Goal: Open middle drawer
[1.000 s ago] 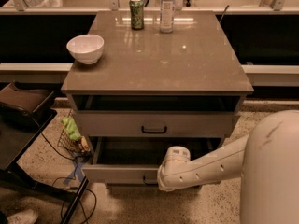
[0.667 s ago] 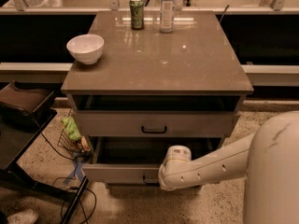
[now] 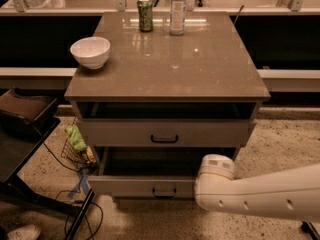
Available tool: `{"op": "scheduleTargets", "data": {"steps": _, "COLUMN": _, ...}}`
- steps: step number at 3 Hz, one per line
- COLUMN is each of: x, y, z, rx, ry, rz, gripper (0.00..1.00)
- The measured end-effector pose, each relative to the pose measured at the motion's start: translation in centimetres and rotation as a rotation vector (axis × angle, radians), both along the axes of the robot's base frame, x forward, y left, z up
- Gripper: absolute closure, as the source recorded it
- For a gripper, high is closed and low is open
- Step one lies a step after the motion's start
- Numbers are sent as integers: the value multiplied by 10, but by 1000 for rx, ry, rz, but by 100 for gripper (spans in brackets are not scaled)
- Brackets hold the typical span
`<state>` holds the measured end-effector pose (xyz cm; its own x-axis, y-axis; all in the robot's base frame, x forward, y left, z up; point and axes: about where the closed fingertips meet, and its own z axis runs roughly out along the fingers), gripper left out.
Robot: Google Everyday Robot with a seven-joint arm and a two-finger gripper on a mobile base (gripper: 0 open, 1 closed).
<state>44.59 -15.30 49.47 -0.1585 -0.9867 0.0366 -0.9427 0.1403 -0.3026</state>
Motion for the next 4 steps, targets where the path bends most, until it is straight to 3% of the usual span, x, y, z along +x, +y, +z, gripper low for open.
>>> {"op": "scheduleTargets", "data": {"steps": 1, "x": -7, "y": -31, "z": 51, "rx": -55, "ry": -53, "rz": -69, "gripper": 100}}
{"op": "scheduleTargets", "data": {"steps": 2, "x": -5, "y": -24, "z": 33, "rx": 3, "ry": -41, "rz": -60, "gripper": 100}}
{"op": "scheduleTargets", "data": {"steps": 3, "x": 23, "y": -13, "z": 8, "rx": 99, "ry": -62, "rz": -34, "gripper": 100}}
{"op": "scheduleTargets", "data": {"steps": 4, "x": 69, "y": 10, "z": -12, "rx": 187, "ry": -111, "rz": 36, "gripper": 100}}
